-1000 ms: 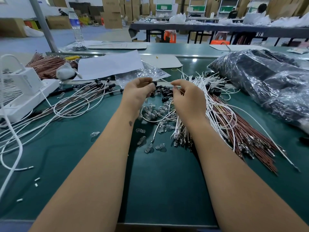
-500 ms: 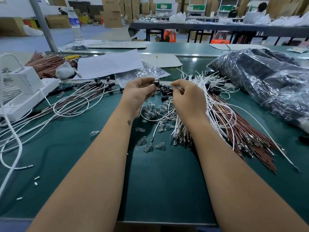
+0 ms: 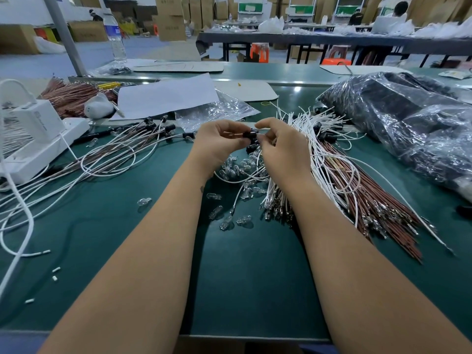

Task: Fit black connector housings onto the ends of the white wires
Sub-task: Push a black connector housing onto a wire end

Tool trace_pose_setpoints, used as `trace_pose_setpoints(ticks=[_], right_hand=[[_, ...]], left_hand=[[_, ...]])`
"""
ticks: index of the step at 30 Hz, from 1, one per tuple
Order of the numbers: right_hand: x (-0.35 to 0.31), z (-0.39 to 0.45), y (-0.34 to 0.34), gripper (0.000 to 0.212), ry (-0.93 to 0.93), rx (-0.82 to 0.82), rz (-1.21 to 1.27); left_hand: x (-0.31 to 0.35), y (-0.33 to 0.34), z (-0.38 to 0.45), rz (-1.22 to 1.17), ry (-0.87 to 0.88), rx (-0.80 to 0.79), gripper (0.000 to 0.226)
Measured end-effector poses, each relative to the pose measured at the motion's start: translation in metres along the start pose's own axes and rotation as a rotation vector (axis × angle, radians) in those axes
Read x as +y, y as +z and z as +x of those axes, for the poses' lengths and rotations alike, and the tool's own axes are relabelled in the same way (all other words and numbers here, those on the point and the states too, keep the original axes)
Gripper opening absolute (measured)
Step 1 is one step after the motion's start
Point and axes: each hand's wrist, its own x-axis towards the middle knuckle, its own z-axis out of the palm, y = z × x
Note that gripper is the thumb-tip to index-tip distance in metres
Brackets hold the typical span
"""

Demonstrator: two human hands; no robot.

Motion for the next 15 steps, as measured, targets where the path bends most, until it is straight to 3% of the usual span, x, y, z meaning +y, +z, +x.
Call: trace_pose_setpoints(ticks=[8,12,15], right_hand=[[-0.0022,-0.0006,0.003,0.02,-0.03,-0.095,-0.019],[-0.0024,0.0014,0.0023,0.019,-0.04,-0.076,-0.066],[-0.0009,0.0014,0.0022,0.016,-0.046,-0.036,-0.247]], left_hand=[[0.0034,0.0061,-0.0041,0.094,0.074,0.004,0.025],[0.0014,0.0073,-0.0016,0.109,0.112,0.064,0.022],[-0.0024,0.0041,0.0019,0.18,0.141,0.184,0.025]])
